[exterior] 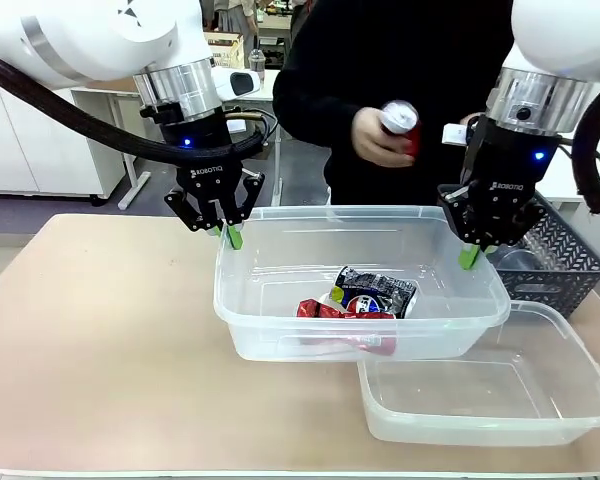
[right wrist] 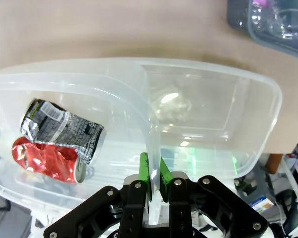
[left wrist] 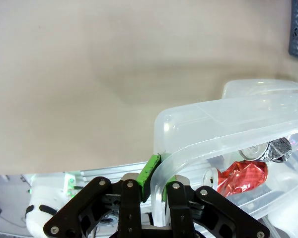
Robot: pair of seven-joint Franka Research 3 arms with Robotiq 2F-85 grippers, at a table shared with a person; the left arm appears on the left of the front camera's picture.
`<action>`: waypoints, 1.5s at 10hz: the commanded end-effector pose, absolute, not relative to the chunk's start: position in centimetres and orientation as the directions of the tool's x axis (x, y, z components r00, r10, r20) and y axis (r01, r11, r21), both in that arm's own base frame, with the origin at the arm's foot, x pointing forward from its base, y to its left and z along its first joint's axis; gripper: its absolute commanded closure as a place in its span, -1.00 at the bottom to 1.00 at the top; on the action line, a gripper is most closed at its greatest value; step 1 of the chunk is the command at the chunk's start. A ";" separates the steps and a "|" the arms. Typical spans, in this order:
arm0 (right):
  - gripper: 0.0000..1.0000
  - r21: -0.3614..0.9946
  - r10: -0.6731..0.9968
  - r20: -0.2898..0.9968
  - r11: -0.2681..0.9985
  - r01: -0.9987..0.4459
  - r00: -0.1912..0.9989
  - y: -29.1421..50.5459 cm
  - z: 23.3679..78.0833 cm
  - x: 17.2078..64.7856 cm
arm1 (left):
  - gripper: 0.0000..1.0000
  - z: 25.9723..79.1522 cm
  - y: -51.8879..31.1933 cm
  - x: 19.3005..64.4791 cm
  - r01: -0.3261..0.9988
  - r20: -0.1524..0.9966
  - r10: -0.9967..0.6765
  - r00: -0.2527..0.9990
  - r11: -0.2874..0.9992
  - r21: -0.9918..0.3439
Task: Sort the waste into each basket.
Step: Offer the picked Organizing box to the human.
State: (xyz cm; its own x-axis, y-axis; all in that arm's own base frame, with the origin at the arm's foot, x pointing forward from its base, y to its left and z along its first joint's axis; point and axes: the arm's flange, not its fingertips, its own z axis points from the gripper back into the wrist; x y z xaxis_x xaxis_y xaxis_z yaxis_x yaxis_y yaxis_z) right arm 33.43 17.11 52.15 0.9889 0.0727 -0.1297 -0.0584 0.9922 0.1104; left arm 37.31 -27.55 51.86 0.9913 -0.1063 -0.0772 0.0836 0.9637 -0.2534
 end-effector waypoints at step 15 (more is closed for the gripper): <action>0.89 0.097 0.074 -0.131 0.993 -0.062 0.989 17.0 52.6 33.5 | 0.85 52.2 -27.2 37.0 0.097 -0.067 -0.118 0.991 0.959 -0.265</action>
